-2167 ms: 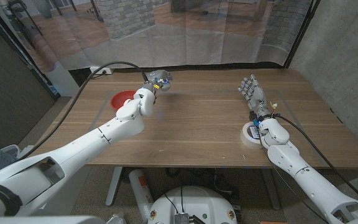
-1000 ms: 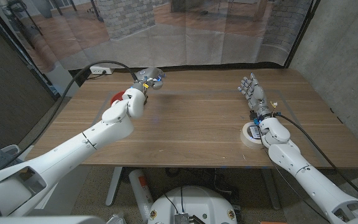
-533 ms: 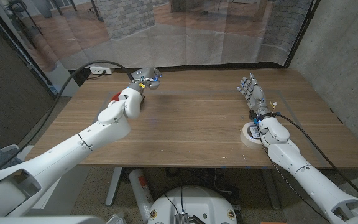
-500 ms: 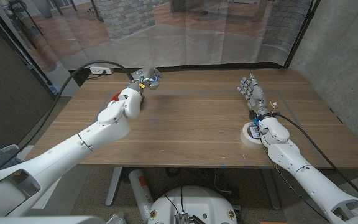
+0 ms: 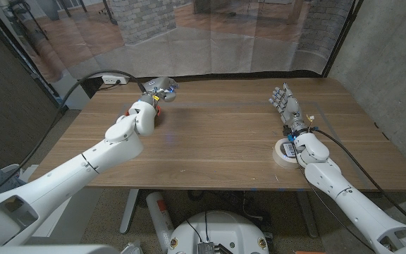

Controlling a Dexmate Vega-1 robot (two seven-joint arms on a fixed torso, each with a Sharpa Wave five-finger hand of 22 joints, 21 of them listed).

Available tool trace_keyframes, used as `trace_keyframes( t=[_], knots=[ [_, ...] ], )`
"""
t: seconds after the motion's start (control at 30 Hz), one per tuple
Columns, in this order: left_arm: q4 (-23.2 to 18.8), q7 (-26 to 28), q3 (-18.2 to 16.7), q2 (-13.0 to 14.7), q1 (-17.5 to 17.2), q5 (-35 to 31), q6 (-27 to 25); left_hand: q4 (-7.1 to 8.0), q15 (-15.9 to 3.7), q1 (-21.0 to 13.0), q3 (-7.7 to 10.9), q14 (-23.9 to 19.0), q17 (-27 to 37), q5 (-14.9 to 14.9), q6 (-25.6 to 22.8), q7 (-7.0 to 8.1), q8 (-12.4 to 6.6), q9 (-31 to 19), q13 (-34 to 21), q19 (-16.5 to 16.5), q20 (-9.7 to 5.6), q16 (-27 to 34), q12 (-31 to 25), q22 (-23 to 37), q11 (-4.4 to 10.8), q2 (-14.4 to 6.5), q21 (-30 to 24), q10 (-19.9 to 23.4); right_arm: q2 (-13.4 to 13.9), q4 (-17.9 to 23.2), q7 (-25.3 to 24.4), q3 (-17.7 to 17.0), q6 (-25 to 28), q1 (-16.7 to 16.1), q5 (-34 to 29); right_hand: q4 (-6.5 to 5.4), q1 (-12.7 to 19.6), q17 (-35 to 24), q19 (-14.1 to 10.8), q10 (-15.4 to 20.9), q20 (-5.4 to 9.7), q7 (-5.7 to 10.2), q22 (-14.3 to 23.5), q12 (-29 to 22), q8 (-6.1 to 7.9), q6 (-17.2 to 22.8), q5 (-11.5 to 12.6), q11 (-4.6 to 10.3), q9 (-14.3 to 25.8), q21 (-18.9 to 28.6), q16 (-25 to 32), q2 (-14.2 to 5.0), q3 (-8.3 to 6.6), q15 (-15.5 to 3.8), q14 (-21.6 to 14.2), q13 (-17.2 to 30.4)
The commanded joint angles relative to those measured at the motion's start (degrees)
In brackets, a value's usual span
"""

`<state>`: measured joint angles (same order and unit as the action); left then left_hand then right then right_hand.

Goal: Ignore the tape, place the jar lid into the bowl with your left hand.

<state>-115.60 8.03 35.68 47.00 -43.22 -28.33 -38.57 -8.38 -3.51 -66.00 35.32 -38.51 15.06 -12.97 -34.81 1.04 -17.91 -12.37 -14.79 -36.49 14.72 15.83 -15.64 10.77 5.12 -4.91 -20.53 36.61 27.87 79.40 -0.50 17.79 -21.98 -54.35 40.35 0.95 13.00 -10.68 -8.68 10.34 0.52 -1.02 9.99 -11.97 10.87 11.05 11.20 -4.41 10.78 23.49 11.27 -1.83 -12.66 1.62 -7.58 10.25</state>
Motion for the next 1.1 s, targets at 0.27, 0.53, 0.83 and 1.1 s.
trace_keyframes(
  t=[0.27, 0.53, 0.83, 1.1],
  knots=[
    [-2.50, 1.48, -2.97, 2.96, -3.06, 2.18, -1.41, -0.02, -1.90, -0.82, 0.44, -0.30, 0.38, -0.21, -0.49, -0.02, 0.20, -0.39, -0.27, -3.45, -8.33, -0.43, 0.17, 0.25, 0.03, -0.21, -0.28, 0.33, -0.19, 0.49, -0.03, 0.41, 0.38, 0.01, -0.06, 0.36, 0.26, -0.13, -0.41, 0.34, -0.02, -0.07, 0.26, -0.08, 0.36, 0.45, -0.03, -0.08, 0.11, -0.39, -0.14, -0.64, 0.07, -0.26, -0.37, 0.34],
    [-2.95, 1.99, -4.02, 4.33, -3.95, 3.17, -0.88, 0.06, -1.99, -0.68, 0.33, -0.26, 0.45, -0.18, -0.44, 0.25, 0.31, -0.41, -0.32, -3.14, -8.49, -0.53, 0.37, 0.25, 0.34, -0.09, -0.22, 0.17, -0.28, 0.54, 0.02, 0.71, 0.59, 0.02, -0.16, 0.45, 0.30, -0.12, -0.49, 0.33, -0.01, -0.07, 0.27, -0.07, 0.36, 0.45, -0.03, 0.02, 0.11, -0.58, -0.15, -0.64, 0.07, -0.28, -0.39, 0.34],
    [-2.25, 2.72, -5.12, 5.26, -4.57, 4.29, -0.01, 0.10, -2.24, -0.60, 0.24, -0.27, 0.55, -0.15, -0.60, 0.43, 0.31, -0.45, -0.37, -3.05, -8.73, -0.59, 0.46, 0.25, 0.43, -0.01, -0.25, 0.30, 0.00, 1.38, -0.77, 0.69, 1.38, 0.03, -0.38, 0.51, 0.31, -0.11, -0.56, 0.35, 0.00, -0.08, 0.27, -0.07, 0.36, 0.45, -0.03, 0.02, 0.11, -0.75, -0.16, -0.67, 0.08, -0.26, -0.39, 0.34],
    [-2.12, 3.96, -6.88, 6.11, -5.58, 5.74, 0.31, 0.12, -2.42, -0.60, 0.23, -0.40, 0.64, -0.14, -0.80, 0.43, 0.32, -0.46, -0.43, -2.94, -9.01, -0.62, 0.48, 0.24, 0.60, -0.04, -0.28, 0.63, -0.10, 0.96, -0.65, 0.84, 1.44, 0.66, -0.58, 0.57, 0.30, -0.12, -0.63, 0.35, 0.02, -0.14, 0.28, -0.06, 0.36, 0.46, -0.05, -0.06, 0.11, -0.95, -0.16, -0.67, 0.10, -0.25, -0.41, 0.34]
  ],
)
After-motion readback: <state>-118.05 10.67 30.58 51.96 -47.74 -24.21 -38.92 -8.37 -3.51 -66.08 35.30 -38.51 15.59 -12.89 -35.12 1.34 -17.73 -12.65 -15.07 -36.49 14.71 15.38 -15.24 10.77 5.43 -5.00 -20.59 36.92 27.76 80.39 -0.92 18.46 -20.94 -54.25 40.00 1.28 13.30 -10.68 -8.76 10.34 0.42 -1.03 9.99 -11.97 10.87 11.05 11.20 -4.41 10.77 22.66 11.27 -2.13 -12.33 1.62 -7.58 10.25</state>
